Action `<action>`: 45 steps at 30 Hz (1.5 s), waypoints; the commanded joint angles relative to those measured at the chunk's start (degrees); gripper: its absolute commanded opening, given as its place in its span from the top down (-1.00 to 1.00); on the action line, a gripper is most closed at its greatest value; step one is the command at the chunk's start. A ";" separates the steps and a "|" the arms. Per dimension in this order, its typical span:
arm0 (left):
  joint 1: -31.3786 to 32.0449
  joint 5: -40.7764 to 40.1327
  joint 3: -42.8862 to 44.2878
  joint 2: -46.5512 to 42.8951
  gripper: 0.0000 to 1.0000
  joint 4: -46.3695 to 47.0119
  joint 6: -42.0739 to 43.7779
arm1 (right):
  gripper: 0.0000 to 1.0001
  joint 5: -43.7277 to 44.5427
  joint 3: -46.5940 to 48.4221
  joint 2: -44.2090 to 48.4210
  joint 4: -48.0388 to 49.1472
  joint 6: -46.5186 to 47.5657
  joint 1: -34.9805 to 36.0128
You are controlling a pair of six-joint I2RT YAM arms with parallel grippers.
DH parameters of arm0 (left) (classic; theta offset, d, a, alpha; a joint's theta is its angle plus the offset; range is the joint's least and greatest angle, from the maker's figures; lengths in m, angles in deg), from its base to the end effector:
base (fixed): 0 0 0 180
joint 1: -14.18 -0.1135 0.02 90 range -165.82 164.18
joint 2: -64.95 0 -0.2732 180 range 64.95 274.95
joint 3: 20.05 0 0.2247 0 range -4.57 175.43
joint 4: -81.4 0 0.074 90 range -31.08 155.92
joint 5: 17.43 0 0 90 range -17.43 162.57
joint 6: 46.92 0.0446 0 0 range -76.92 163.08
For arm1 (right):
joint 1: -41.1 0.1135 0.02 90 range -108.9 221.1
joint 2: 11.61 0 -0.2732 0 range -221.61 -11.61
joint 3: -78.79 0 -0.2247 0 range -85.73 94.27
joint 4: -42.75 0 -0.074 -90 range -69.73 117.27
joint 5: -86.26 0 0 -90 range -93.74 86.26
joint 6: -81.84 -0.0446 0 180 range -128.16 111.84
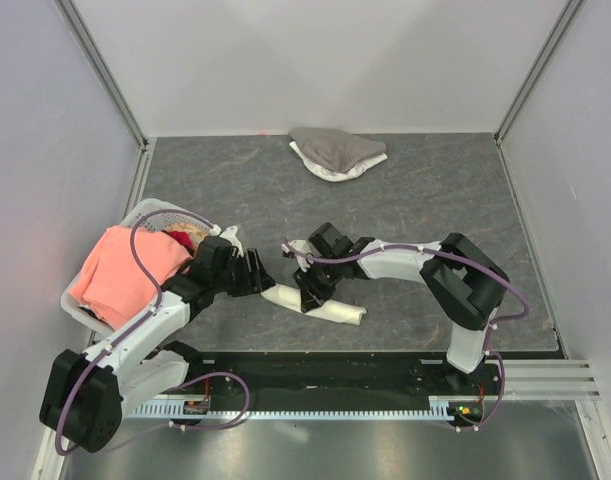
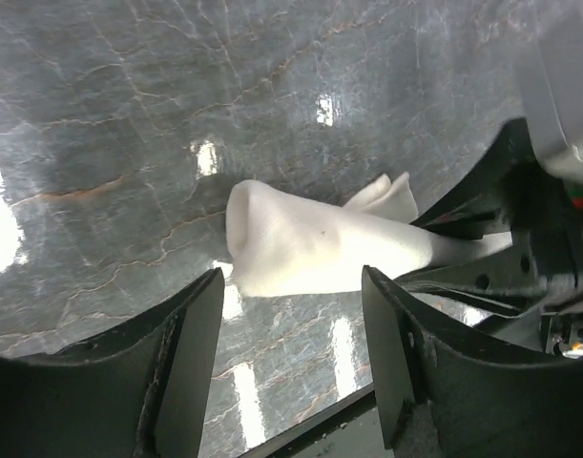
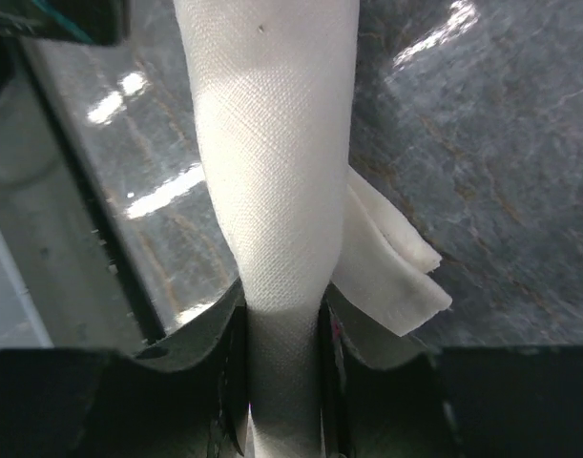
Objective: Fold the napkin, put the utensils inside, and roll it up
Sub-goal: Roll the napkin with the utensil
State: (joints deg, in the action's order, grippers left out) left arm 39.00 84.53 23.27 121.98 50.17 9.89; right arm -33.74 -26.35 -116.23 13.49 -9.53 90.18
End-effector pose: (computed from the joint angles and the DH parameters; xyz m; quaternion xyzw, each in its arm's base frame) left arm 0.1530 -0.0810 0.2064 -0.0272 0.9191 -0.2689 0.2866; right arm 0.2072 0.2730 0.1698 -0.4397 0.8234 0.3356 0.1271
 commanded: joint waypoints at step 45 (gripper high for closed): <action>0.06 0.16 -5.34 10.99 0.96 13.56 -0.74 | -0.58 9.31 2.86 11.09 -6.35 -0.67 -2.16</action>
State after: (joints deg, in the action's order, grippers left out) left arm 39.05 86.54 15.18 131.10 68.42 9.04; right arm -42.05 -20.80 -114.54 6.21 -16.85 83.36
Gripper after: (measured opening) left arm 0.037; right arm 0.772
